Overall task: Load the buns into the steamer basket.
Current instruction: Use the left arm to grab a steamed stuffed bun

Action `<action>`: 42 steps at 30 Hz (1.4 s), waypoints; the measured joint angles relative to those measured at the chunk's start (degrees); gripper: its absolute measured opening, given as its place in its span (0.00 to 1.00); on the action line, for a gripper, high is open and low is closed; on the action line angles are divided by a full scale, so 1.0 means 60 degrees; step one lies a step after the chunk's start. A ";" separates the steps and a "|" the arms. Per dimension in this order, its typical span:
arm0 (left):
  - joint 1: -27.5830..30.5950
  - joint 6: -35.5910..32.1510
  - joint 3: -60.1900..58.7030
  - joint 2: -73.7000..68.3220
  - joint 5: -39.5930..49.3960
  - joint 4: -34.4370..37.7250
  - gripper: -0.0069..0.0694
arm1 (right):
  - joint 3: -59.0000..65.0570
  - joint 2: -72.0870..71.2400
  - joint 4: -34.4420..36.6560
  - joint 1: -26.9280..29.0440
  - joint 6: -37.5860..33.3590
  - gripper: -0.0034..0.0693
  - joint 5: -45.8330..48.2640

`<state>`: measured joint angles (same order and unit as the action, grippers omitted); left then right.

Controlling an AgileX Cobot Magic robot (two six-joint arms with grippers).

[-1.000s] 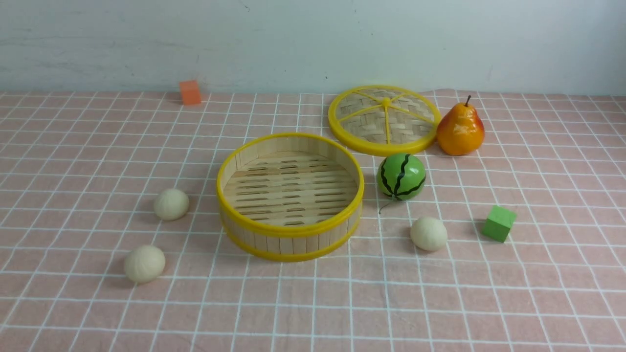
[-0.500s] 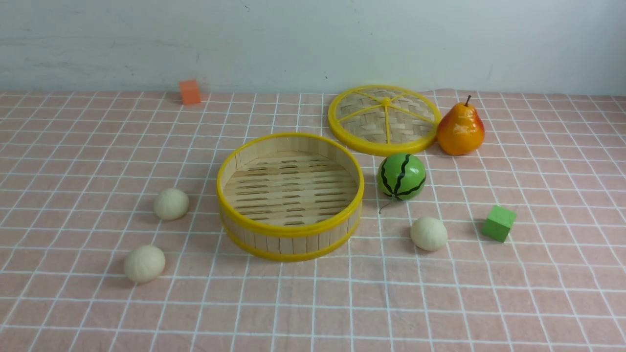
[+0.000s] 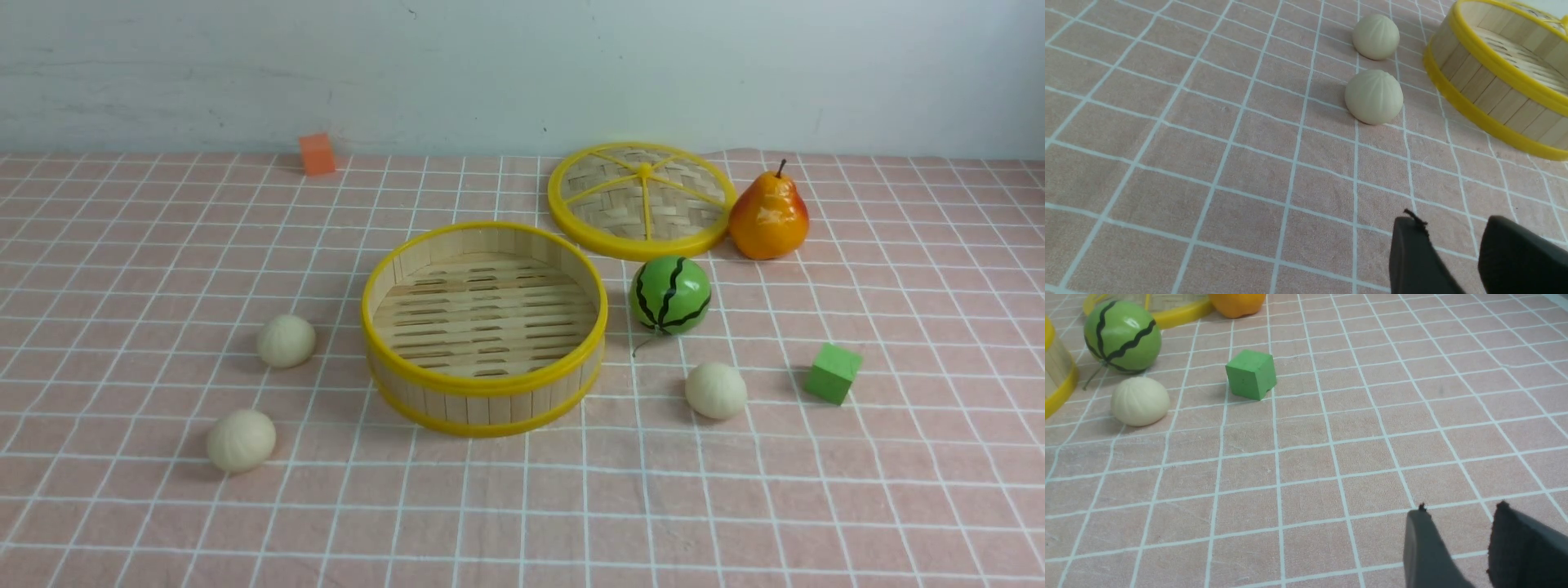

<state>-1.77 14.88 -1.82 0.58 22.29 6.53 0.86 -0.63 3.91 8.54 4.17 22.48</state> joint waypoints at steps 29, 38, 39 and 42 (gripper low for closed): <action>0.0000 0.0283 0.0000 0.0000 -0.8447 -0.0046 0.40 | 0.0107 0.0000 0.0093 0.0000 0.1101 0.38 -0.7187; 0.0000 0.2062 0.0914 -0.0269 -0.8452 -0.0244 0.29 | -0.0865 0.0258 -0.0007 0.0000 0.2671 0.19 -0.7572; 0.0000 0.2062 0.1017 -0.0321 -0.8376 -0.0281 0.28 | -0.0951 0.0299 -0.0022 0.0000 0.2671 0.17 -0.7521; 0.0000 0.1959 0.2710 -0.1475 -0.7111 -0.0919 0.12 | -0.2219 0.1193 -0.0144 0.0000 0.2645 0.04 -0.6686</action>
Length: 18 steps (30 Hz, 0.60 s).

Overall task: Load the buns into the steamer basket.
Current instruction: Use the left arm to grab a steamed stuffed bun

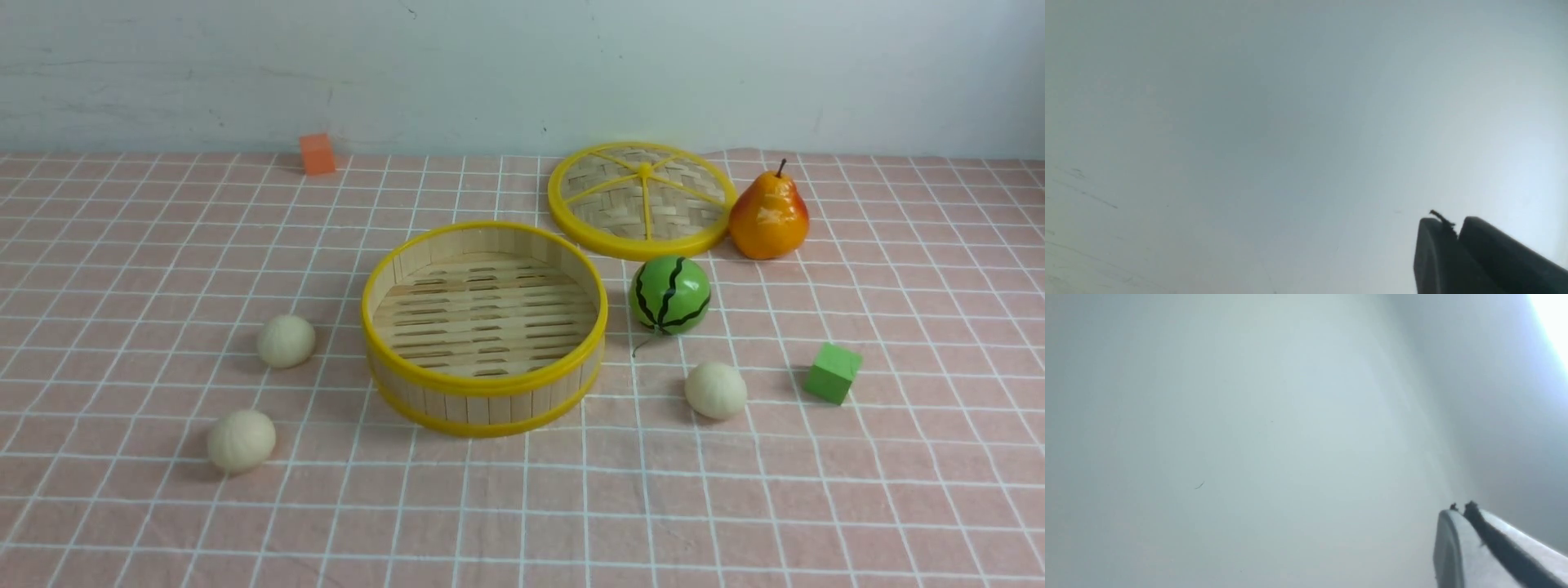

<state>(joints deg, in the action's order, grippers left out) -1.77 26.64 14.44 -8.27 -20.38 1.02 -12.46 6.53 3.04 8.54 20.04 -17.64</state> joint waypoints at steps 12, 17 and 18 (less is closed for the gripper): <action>0.0000 0.0381 0.3743 -0.6288 0.3587 -0.1078 0.07 | -0.3907 0.6436 -0.0295 -0.0440 -0.0832 0.04 0.7485; 0.0000 -0.0030 0.5597 -0.8435 0.7337 -0.0848 0.07 | -0.4763 0.8771 0.0744 -0.1635 -0.3637 0.04 0.9690; 0.0000 -0.0395 0.6055 -0.8909 0.7936 -0.0585 0.07 | -0.4828 0.9101 0.1044 -0.1877 -0.4119 0.04 0.9651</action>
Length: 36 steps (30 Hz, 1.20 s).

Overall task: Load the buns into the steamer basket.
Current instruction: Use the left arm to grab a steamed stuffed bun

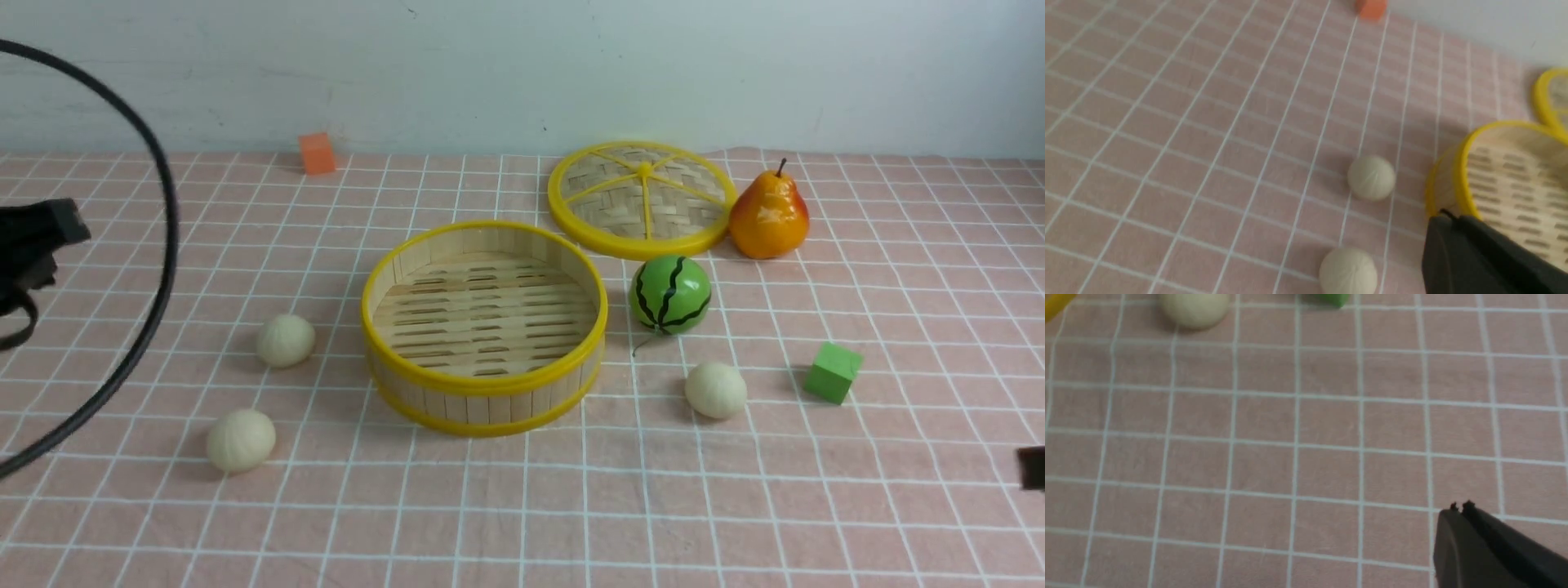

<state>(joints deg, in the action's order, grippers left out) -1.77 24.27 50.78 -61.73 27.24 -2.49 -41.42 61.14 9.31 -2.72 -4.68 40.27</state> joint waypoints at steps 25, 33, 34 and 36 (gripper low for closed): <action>-0.0890 -0.1901 0.8517 -1.0219 0.4485 -0.0783 0.80 | -0.0097 0.1823 0.1147 -0.1586 -0.1889 0.08 -0.1565; -0.0890 -0.1853 0.8588 -1.0659 0.4251 -0.0058 0.88 | -0.0097 0.1823 0.1393 -0.1586 -0.1889 0.10 -0.1624; -0.0890 -0.1892 0.8588 -1.0687 0.4251 0.0082 0.87 | -0.0097 0.1823 0.1435 -0.1586 -0.1889 0.10 -0.1633; -0.0890 -0.1979 0.8588 -1.0708 0.4271 0.0301 0.84 | -0.0097 0.1823 0.1505 -0.1586 -0.1889 0.10 -0.1636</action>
<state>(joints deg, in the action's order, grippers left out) -7.11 12.40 102.30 -125.97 52.86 -0.68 -42.00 72.08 18.34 -12.23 -16.01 30.45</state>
